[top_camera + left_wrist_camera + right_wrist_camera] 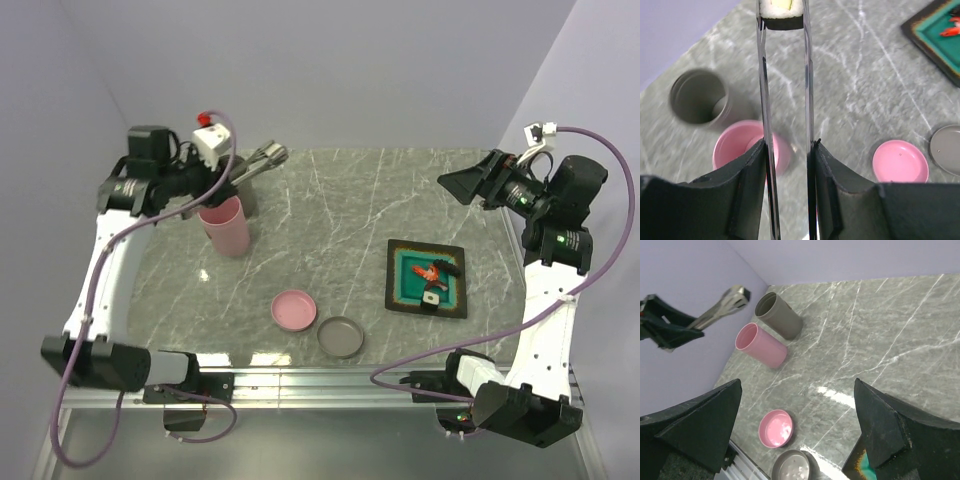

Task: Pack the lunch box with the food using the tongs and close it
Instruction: Place the food into the lunch box

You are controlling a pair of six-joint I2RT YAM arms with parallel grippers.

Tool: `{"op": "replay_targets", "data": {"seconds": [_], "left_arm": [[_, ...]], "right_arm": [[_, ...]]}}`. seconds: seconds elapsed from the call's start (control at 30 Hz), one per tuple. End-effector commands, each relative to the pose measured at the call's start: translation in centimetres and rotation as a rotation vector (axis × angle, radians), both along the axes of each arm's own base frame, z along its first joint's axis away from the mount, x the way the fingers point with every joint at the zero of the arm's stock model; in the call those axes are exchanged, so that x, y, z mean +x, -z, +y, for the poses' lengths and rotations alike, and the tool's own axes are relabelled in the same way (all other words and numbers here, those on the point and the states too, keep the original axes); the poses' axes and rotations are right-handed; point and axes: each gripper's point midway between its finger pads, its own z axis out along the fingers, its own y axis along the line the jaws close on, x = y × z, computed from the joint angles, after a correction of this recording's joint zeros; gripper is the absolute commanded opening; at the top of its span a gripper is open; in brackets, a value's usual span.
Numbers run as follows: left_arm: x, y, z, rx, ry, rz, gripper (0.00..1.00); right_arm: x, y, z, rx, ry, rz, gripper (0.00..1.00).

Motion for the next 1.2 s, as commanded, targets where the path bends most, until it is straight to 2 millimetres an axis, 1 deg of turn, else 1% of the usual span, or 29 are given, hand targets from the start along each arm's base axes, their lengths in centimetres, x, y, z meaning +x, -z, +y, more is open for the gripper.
{"op": "replay_targets", "data": {"seconds": [0.0, 0.03, 0.07, 0.13, 0.17, 0.2, 0.23, 0.27, 0.37, 0.43, 0.53, 0.6, 0.63, 0.7, 0.93, 1.1, 1.17], "left_arm": [[-1.9, -0.9, 2.1, -0.023, -0.063, -0.027, 0.35], [-2.2, -1.4, 3.6, -0.022, -0.104, -0.047, 0.35], [-2.7, -0.5, 4.0, -0.018, -0.114, -0.017, 0.35], [-2.8, 0.0, 6.3, 0.01, -0.191, -0.006, 0.34], [-3.2, 0.6, 6.9, 0.011, -0.208, 0.017, 0.34], [-3.5, 0.8, 7.5, 0.009, -0.222, 0.022, 0.34], [-3.9, 0.7, 8.5, 0.007, -0.256, 0.02, 0.34], [-4.2, 1.4, 9.0, 0.01, -0.273, 0.035, 0.34], [-5.4, 2.5, 10.4, 0.042, -0.324, 0.043, 0.34], [-6.1, 3.3, 10.9, 0.067, -0.336, 0.05, 0.34], [-6.6, 4.2, 11.7, 0.09, -0.361, 0.047, 0.34], [-6.7, 4.7, 11.8, 0.091, -0.372, 0.057, 0.34], [-6.8, 5.4, 11.8, 0.089, -0.374, 0.073, 0.34], [-6.9, 5.8, 11.8, 0.083, -0.376, 0.081, 0.34], [-6.6, 7.4, 12.1, 0.094, -0.38, 0.119, 0.37], [-5.9, 7.9, 12.2, 0.092, -0.379, 0.128, 0.39], [-5.6, 7.8, 12.3, 0.092, -0.377, 0.125, 0.41]], "right_arm": [[0.2, -0.4, -0.1, -0.014, -0.014, -0.041, 1.0], [0.3, -0.3, -0.1, -0.015, -0.014, -0.04, 1.0], [0.5, 0.0, -0.1, -0.009, -0.02, -0.03, 1.0], [0.6, 0.2, -0.1, -0.008, -0.028, -0.023, 1.0], [0.6, 0.4, -0.1, -0.008, -0.03, -0.019, 1.0], [0.7, 0.5, -0.2, -0.007, -0.027, -0.014, 1.0], [0.7, 0.6, -0.2, -0.007, -0.028, -0.01, 1.0], [0.8, 0.8, -0.2, -0.01, -0.029, -0.008, 1.0], [0.8, 1.4, -0.2, -0.006, -0.029, 0.004, 1.0], [0.8, 1.5, -0.2, -0.004, -0.034, 0.001, 1.0], [0.7, 1.9, 0.0, 0.001, -0.045, 0.009, 1.0], [0.7, 2.2, 0.0, 0.001, -0.047, 0.016, 1.0], [0.7, 2.2, 0.0, -0.003, -0.05, 0.014, 1.0], [0.7, 2.5, 0.0, -0.005, -0.049, 0.023, 1.0], [0.5, 2.7, 0.0, -0.02, -0.051, 0.018, 1.0], [0.5, 3.2, 0.0, -0.013, -0.055, 0.024, 1.0], [0.5, 3.3, 0.0, -0.011, -0.055, 0.028, 1.0]]}}
